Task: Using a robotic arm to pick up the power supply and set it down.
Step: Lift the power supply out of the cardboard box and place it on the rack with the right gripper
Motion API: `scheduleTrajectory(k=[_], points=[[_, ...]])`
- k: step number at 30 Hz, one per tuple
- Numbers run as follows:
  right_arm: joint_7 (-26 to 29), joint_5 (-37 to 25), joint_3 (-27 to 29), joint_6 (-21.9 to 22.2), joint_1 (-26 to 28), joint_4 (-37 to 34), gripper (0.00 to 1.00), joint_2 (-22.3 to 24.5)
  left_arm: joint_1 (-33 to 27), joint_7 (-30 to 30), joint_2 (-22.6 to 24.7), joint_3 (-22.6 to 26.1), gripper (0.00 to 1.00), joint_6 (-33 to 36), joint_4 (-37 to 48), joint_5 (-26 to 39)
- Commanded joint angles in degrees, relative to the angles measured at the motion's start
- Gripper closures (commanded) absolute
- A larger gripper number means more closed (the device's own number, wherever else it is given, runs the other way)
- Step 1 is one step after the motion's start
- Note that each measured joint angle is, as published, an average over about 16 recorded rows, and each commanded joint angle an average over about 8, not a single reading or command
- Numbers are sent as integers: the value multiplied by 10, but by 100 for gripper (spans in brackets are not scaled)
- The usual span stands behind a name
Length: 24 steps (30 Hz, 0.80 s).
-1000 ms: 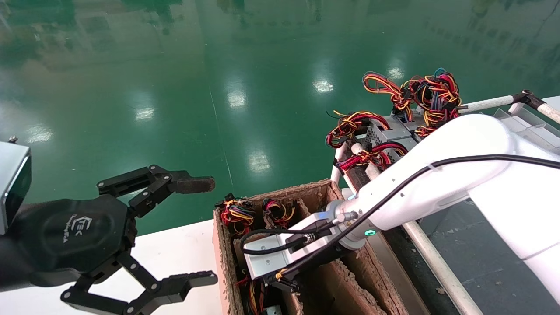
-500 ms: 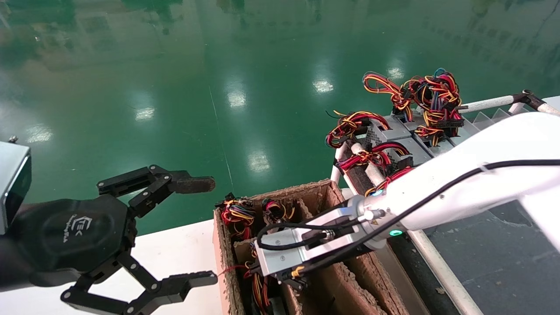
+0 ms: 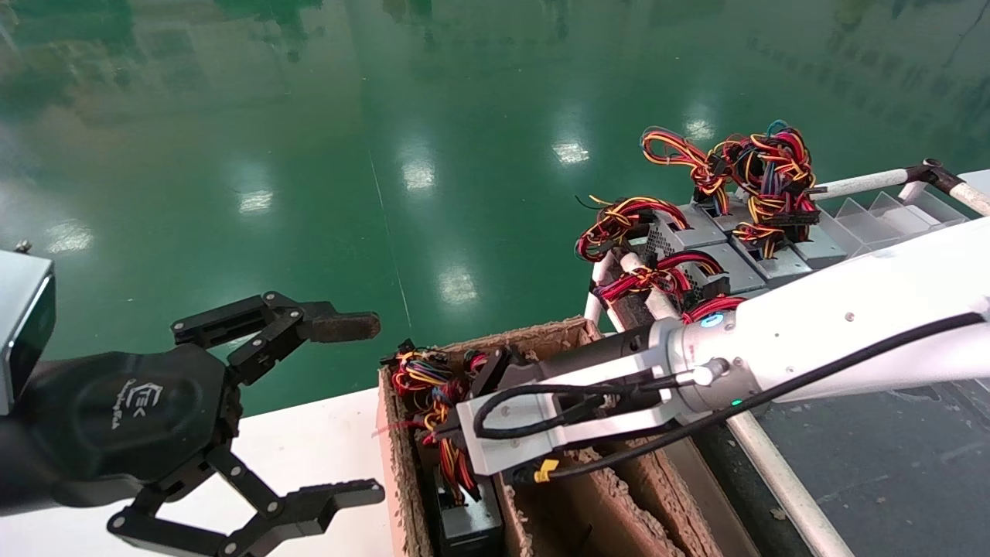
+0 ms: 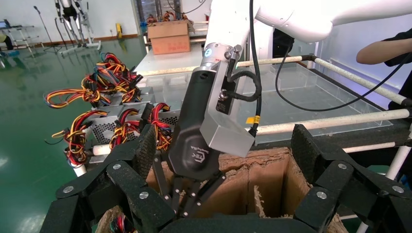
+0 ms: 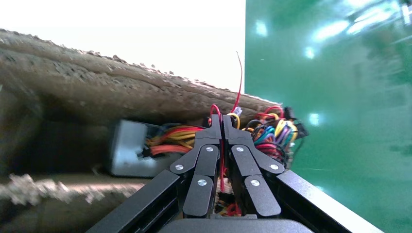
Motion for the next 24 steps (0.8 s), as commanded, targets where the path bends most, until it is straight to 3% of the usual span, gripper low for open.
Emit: scheduleTrajectory(k=[1,24], points=[[-4,1,6,9,-2,12,100,7,0,0,0,0,0,0,0,0],[-102,87,73,4,28,18,100,48,0,0,0,0,0,0,0,0]])
